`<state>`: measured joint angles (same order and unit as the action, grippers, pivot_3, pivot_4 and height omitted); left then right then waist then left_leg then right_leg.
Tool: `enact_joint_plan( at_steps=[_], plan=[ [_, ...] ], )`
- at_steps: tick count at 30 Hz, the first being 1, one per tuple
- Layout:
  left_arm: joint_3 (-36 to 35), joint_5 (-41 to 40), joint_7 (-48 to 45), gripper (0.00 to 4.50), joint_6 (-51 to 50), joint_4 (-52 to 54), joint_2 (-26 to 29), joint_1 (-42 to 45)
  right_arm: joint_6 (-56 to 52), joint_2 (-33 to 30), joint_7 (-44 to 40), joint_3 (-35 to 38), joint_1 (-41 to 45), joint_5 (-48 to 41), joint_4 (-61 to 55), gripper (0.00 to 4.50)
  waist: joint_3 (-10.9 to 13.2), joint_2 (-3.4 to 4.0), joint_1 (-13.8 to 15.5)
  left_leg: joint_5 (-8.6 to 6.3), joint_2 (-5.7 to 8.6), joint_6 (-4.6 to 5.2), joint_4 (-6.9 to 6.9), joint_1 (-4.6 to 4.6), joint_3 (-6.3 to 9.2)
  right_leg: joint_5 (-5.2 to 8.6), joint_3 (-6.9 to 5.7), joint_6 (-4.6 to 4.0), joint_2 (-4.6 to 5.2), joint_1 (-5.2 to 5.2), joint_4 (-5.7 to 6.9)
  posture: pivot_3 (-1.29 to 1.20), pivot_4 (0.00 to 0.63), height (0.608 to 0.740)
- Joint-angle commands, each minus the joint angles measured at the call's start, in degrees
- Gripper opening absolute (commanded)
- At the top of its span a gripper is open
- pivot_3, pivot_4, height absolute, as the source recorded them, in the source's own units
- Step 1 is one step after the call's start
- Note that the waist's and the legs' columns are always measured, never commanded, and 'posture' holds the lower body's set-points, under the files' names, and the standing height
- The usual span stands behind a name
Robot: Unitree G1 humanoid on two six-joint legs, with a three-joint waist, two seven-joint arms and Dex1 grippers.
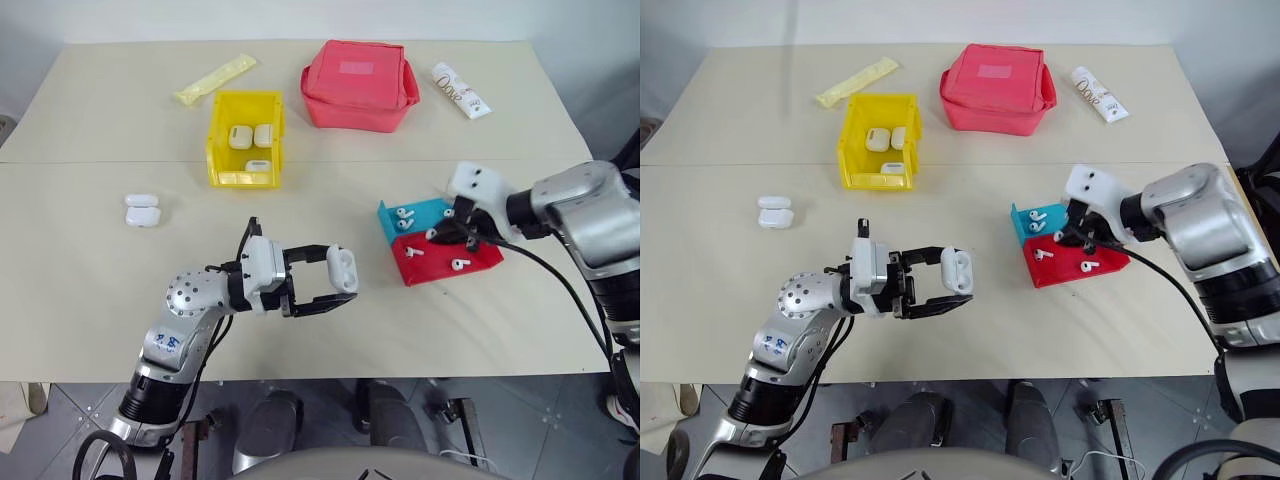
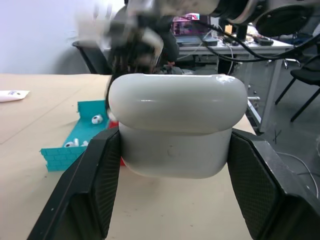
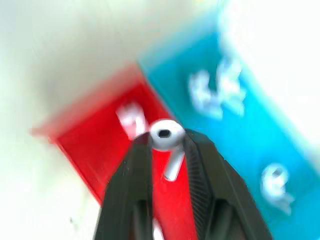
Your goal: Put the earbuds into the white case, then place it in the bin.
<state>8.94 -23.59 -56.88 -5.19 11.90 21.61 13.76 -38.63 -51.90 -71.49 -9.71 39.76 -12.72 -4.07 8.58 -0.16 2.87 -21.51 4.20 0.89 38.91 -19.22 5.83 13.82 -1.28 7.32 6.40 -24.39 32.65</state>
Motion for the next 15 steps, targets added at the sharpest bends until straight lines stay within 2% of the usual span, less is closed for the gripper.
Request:
enact_joint_plan(
  at_steps=[1, 3, 7, 9, 15],
  plan=[
    [-0.99, -2.32, -3.46, 2.79, 3.35, -6.34, -2.29, 4.47, -0.69, 3.35, 0.20, 14.49, -5.53, -14.17, -11.98, 0.51, 0.00, -0.01, 0.27, 0.00, 0.00, 0.00, 0.00, 0.00, 0.01, -0.01, -0.01, 0.02, 0.00, 0.01, 0.00, 0.00, 0.150, 0.740],
    [-1.24, -2.63, -5.59, 2.79, 4.87, -11.35, -3.69, 7.88, -2.44, 5.61, 1.41, 20.12, -9.99, -21.04, -18.31, 0.51, 0.00, -0.04, 0.57, 0.01, 0.00, 0.02, 0.07, -0.02, 0.09, -0.04, -0.05, 0.05, 0.01, 0.07, -0.02, 0.00, 0.150, 0.740],
    [-1.76, -3.24, -10.02, 2.79, 7.02, -18.01, -5.29, 12.63, -4.20, 10.12, 5.89, 23.58, -13.33, -30.01, -24.01, 0.51, -0.02, -0.05, 0.23, 0.01, 0.03, 0.03, 0.09, 0.01, 0.05, -0.07, -0.01, 0.10, 0.04, 0.09, 0.00, 0.00, 0.150, 0.740],
    [-1.96, -4.12, -12.61, 2.79, 7.99, -21.08, -6.70, 15.31, -4.18, 15.36, 9.77, 25.24, -14.63, -36.41, -25.37, 0.51, -0.04, -0.09, 0.05, 0.01, 0.01, 0.03, 0.06, 0.01, 0.05, -0.07, -0.01, 0.09, 0.04, 0.08, 0.02, 0.00, 0.150, 0.740],
    [-1.82, -5.43, -18.78, 2.79, 8.53, -25.08, -9.05, 20.51, -0.14, 20.06, 12.43, 21.82, -16.32, -35.77, -22.93, 0.51, -0.04, -0.10, -0.17, 0.03, 0.05, 0.06, 0.04, 0.00, 0.03, -0.07, 0.00, 0.09, 0.04, 0.02, 0.19, 0.00, 0.150, 0.740]
  ],
)
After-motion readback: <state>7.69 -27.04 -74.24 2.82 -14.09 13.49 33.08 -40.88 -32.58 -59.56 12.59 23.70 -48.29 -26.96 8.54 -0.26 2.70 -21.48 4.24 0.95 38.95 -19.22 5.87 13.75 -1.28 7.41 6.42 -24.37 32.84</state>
